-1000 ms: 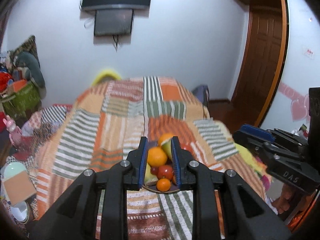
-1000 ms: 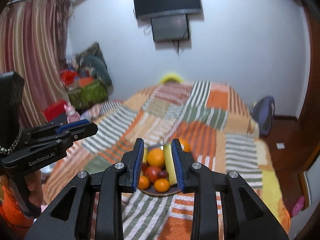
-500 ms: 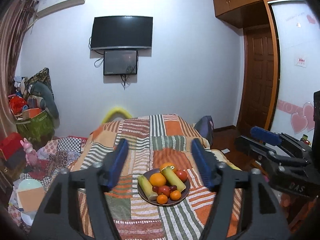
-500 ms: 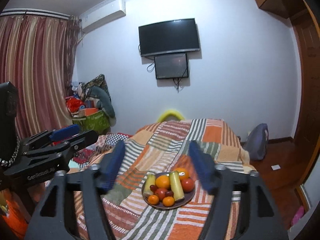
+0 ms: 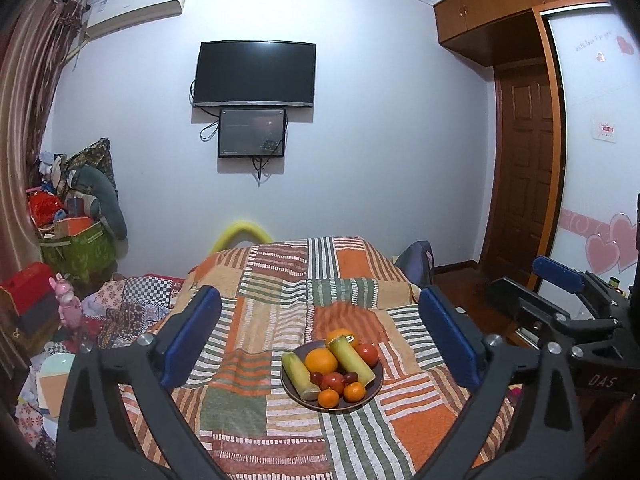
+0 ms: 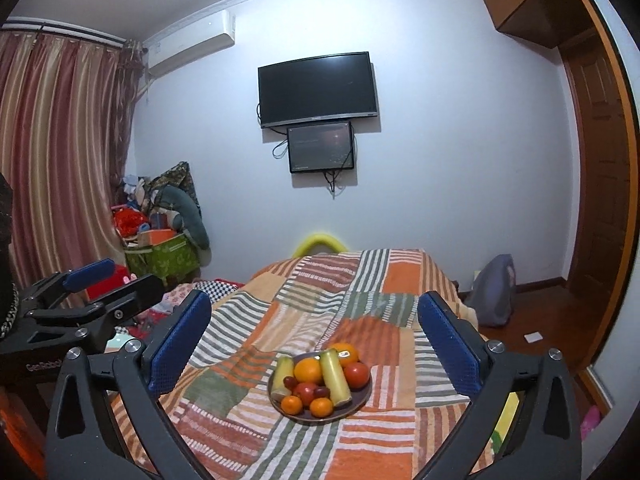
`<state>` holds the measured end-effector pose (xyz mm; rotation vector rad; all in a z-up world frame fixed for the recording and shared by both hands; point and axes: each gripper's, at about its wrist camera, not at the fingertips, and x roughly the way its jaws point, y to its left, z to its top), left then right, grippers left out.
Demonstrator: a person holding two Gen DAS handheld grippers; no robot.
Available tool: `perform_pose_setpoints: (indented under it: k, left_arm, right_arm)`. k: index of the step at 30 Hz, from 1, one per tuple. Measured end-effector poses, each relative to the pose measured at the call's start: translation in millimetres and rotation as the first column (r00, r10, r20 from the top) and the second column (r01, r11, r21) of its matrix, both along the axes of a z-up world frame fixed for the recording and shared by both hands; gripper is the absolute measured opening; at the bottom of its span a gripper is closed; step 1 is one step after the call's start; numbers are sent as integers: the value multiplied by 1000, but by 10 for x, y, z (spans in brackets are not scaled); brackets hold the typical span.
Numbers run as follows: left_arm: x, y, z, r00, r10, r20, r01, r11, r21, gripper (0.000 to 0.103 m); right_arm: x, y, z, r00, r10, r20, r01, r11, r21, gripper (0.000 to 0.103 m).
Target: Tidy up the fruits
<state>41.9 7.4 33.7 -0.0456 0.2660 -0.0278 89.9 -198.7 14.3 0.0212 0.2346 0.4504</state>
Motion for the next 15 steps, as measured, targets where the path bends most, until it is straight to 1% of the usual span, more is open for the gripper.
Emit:
perform_pose_setpoints:
  k: [15]
  left_arm:
    - [-29, -7, -6, 1000, -7, 7, 7, 1000, -4, 103]
  right_arm:
    - [-58, -24, 2, 1000, -1, 0, 1, 1000, -5, 103]
